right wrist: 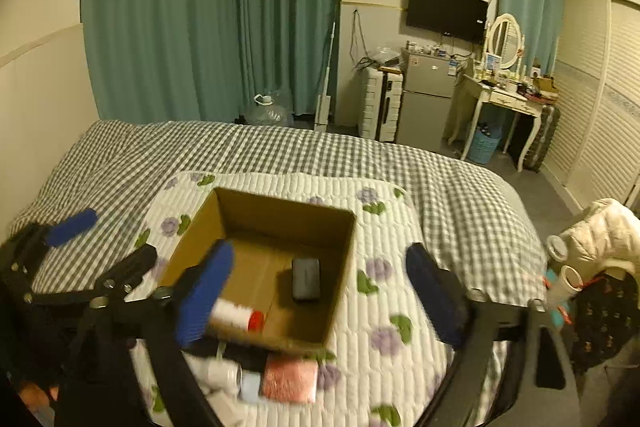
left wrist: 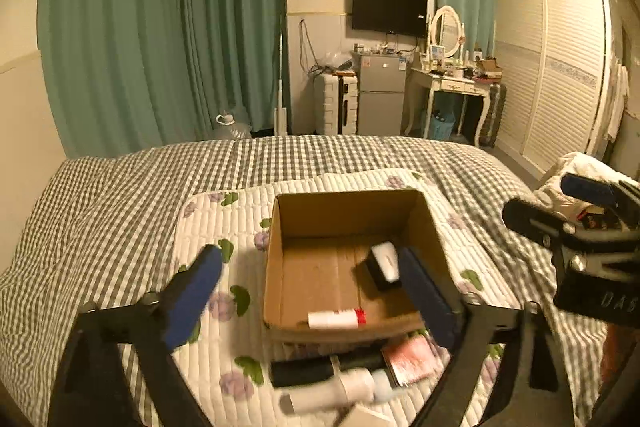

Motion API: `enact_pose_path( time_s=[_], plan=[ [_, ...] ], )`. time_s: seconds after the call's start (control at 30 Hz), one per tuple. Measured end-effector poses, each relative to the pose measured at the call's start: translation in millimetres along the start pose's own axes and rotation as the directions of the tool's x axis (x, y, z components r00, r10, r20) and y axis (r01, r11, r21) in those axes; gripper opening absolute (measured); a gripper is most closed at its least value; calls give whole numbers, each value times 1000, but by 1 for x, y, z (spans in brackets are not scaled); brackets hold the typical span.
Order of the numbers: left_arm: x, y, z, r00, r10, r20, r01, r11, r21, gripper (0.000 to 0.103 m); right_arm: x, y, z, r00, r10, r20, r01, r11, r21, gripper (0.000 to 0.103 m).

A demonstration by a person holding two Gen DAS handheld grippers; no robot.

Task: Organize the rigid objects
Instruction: 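Carry both items over the box and open both grippers to drop them, then grasp the small white charger with left while right grasps the large white charger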

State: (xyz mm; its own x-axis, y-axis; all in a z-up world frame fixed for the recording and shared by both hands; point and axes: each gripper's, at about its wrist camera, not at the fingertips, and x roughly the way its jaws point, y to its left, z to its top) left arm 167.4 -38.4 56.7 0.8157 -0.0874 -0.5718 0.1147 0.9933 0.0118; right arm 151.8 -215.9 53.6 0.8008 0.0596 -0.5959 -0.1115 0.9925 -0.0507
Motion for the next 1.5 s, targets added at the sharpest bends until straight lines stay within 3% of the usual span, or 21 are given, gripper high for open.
enact_pose_path(
  time_s=[0.1, 0.2, 0.4, 0.6, 0.73, 0.87, 0.97, 1.07, 1.13, 1.17, 1.3, 1.5],
  plan=[
    [-24, 0, -13, 1000, -4, 6, 4, 1000, -25, 103, -25, -6, -21, 999, -47, -15, 47, 999, 19, 103],
    [-40, 4, -30, 1000, -7, 3, 7, 998, -59, 103, -47, -12, -48, 998, -37, -44, 40, 997, 64, 103],
    [-40, 12, -80, 999, 2, -42, -6, 995, -100, 103, -59, -9, -104, 995, -64, -73, 69, 996, 63, 103],
    [-2, -5, -141, 987, 29, -158, -36, 999, -40, 103, -15, -7, -157, 982, -38, -185, 54, 995, 82, 103],
    [26, -23, -183, 966, 39, -254, -32, 999, 31, 103, 17, 2, -184, 954, -59, -295, 68, 997, 22, 103],
    [43, -33, -207, 953, 11, -303, 5, 999, 50, 102, 34, 3, -198, 932, -77, -355, 87, 996, 13, 103],
    [54, -30, -216, 944, -27, -328, 40, 999, 35, 93, 41, 2, -203, 921, -57, -384, 79, 996, 40, 103],
    [64, -25, -224, 925, -89, -370, 89, 996, -17, 58, 43, 4, -205, 922, -58, -382, 74, 997, 26, 103],
    [61, -22, -225, 914, -156, -375, 150, 988, -46, 42, 43, 7, -204, 924, -64, -377, 77, 997, 19, 103],
    [59, -20, -223, 913, -162, -374, 161, 986, -34, 42, 44, 7, -204, 924, -61, -376, 74, 997, 20, 103],
    [45, 2, -207, 940, -94, -328, 105, 994, 15, 42, 47, 16, -205, 928, -33, -370, 39, 999, 8, 103],
    [36, 50, -184, 946, 10, -323, -21, 999, -29, 42, 50, 53, -201, 937, 43, -347, -75, 994, -80, 103]
  ],
)
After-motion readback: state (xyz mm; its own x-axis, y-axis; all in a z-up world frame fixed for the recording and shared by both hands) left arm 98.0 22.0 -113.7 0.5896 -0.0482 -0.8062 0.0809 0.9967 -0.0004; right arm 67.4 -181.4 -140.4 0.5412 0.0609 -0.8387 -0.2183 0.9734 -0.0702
